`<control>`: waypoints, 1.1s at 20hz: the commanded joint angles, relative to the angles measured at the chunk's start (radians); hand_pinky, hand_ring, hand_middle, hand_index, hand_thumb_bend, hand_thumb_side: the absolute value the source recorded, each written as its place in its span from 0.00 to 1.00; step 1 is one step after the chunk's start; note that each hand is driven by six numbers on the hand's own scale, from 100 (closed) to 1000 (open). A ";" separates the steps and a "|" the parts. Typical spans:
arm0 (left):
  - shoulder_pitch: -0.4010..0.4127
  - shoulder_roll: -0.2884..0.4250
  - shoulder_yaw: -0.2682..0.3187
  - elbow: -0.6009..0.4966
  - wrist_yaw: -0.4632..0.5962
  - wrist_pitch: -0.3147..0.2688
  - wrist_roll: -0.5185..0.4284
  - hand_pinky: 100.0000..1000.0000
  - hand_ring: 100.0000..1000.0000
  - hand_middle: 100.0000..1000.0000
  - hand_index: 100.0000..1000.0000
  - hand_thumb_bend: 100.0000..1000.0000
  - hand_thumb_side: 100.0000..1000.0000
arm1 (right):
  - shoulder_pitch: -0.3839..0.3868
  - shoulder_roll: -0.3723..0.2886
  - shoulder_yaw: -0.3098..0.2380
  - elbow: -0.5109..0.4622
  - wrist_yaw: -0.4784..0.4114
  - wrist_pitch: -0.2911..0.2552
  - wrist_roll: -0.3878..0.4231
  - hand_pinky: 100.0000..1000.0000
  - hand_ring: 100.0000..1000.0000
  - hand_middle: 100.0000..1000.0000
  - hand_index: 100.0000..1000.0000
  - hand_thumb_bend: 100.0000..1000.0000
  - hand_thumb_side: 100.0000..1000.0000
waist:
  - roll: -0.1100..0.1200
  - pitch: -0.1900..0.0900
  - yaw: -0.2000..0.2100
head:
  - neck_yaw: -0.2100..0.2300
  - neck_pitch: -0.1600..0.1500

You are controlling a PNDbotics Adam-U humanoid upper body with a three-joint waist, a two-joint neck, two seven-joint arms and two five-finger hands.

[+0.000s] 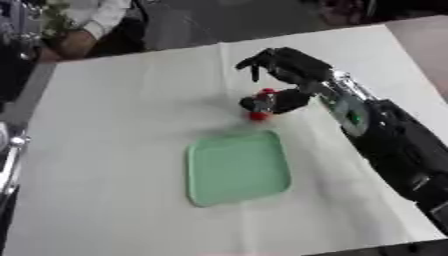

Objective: Pick up objects on the table and place them in the box.

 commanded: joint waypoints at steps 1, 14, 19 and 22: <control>-0.019 0.016 0.001 -0.017 0.004 -0.003 -0.004 0.41 0.56 0.68 0.82 0.45 0.75 | -0.019 -0.010 -0.027 0.028 0.029 0.000 -0.020 0.75 0.00 0.46 0.84 0.38 0.81 | 0.000 -0.011 0.002 | 0.001 -0.016; -0.019 0.018 -0.001 -0.017 0.006 -0.003 -0.008 0.41 0.56 0.68 0.83 0.45 0.76 | 0.024 -0.006 -0.066 0.111 0.083 -0.036 -0.138 0.77 0.00 0.48 0.87 0.41 0.76 | 0.006 -0.007 -0.002 | 0.004 -0.021; -0.021 0.016 -0.003 -0.017 0.008 -0.004 -0.010 0.41 0.56 0.68 0.83 0.45 0.76 | 0.007 0.001 -0.057 0.098 0.115 -0.021 -0.146 0.84 0.00 0.49 0.86 0.52 0.71 | 0.007 -0.006 0.000 | 0.002 -0.026; -0.024 0.014 -0.005 -0.017 0.009 -0.005 -0.012 0.41 0.56 0.68 0.83 0.45 0.76 | 0.007 0.015 -0.047 0.094 0.138 -0.024 -0.138 0.87 0.00 0.50 0.86 0.51 0.75 | 0.008 -0.005 0.003 | 0.000 -0.030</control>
